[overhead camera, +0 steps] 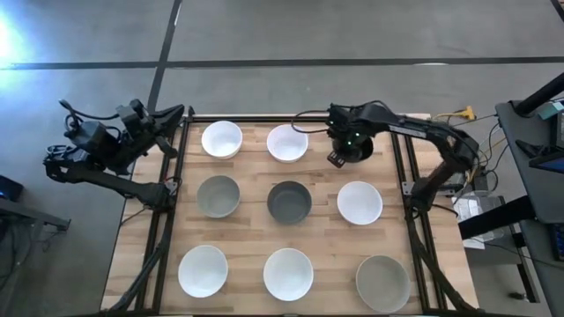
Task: Nest bowls inside each other
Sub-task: Stack the black bowl on the gray bowl
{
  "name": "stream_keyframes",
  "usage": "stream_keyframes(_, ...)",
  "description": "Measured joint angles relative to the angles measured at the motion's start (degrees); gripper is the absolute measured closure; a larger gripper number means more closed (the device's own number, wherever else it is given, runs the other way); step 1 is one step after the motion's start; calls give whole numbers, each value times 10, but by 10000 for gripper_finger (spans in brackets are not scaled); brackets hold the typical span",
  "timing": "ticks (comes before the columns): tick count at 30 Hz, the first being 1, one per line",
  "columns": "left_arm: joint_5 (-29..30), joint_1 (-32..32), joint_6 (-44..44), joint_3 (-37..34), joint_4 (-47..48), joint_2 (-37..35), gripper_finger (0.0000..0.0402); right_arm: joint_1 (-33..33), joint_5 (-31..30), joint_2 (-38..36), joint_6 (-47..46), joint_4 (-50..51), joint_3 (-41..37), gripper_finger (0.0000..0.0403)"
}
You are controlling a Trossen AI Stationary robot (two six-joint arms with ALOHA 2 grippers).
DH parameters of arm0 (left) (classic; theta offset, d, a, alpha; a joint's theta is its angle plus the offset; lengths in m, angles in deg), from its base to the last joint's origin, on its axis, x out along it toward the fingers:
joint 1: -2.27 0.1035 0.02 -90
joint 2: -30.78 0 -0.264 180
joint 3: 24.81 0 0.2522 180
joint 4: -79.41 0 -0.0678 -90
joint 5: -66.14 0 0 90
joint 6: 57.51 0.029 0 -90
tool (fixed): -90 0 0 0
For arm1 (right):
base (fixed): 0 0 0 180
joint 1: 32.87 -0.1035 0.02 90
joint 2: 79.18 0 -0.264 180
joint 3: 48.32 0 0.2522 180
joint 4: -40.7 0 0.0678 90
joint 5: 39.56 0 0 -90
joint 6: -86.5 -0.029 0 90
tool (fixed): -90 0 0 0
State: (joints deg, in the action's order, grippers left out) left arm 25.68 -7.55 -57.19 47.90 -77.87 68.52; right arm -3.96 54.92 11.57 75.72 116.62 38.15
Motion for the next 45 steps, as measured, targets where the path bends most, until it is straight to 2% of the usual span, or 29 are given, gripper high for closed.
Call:
stream_keyframes(6,0,0,0,-1,1,0,402,-75,17,-93,-70,-66,0,394)
stream_keyframes(11,0,0,0,-3,1,-5,402,-161,47,-143,-149,-236,-6,394)
stream_keyframes(15,0,1,0,-3,1,-8,402,-227,47,-138,-181,-372,0,394)
stream_keyframes(19,1,1,8,-3,1,-8,402,-278,45,-93,-220,-410,33,394)
stream_keyframes(22,2,1,26,-3,1,-9,402,-308,44,-46,-226,-380,75,394)
stream_keyframes(26,2,1,31,-3,2,-10,402,-333,22,28,-229,-268,158,394)
stream_keyframes(36,3,1,31,-4,8,-19,402,-360,-60,216,-183,39,452,394)
stream_keyframes(42,3,1,31,-5,11,-24,402,-365,-61,317,-157,154,588,394)
stream_keyframes(45,3,0,31,-6,11,-27,402,-368,-59,355,-151,190,624,394)
